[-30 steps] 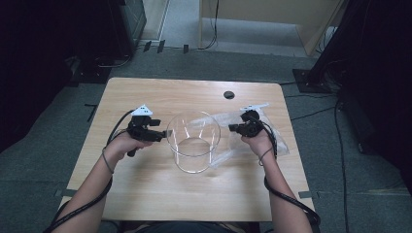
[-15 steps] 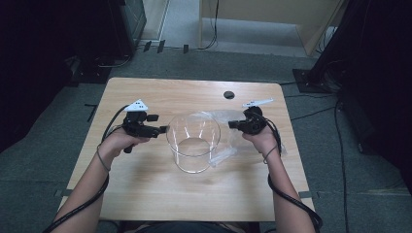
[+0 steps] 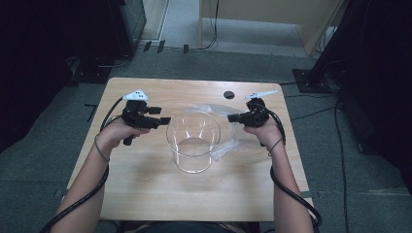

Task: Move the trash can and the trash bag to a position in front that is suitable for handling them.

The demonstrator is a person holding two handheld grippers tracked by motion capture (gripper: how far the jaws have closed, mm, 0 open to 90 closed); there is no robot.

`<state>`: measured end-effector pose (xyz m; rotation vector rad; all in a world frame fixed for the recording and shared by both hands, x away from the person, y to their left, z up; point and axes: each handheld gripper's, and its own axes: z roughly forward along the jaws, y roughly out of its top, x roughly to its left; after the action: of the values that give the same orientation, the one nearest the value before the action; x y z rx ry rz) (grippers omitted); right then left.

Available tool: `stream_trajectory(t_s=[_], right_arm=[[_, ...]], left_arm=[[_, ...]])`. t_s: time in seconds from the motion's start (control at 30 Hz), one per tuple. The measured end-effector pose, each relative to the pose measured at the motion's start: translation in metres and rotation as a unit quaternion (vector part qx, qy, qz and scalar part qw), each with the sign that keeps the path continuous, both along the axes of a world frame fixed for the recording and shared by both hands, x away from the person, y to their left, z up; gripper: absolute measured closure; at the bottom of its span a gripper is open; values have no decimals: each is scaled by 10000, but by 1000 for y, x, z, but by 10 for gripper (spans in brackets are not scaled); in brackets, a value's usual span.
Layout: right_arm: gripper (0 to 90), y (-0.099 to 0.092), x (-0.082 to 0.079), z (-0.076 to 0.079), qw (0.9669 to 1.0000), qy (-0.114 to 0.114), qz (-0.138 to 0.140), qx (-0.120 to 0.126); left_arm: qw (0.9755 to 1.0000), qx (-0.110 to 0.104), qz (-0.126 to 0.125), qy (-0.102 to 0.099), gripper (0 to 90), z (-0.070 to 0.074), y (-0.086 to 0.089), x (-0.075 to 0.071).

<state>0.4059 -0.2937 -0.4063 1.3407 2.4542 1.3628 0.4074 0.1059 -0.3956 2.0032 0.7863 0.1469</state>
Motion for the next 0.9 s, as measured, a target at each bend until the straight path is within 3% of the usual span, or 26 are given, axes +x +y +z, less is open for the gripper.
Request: stream_trajectory(t_s=[0.33, 0.57, 0.63, 0.9], right_arm=[[900, 4, -11, 21, 9997, -160, 115, 136], [899, 7, -20, 38, 9991, -356, 167, 152], [900, 7, -24, 47, 9983, -471, 190, 274], [899, 8, -31, 61, 9972, -614, 214, 380]], left_arm=[[9996, -161, -37, -227, 306, 13, 3, -12], [9990, -233, -191, -328, 297, 19, -4, -21], [9987, -251, -235, -370, 295, 21, -7, -23], [9976, -274, -381, -507, 294, 26, -15, -30]])
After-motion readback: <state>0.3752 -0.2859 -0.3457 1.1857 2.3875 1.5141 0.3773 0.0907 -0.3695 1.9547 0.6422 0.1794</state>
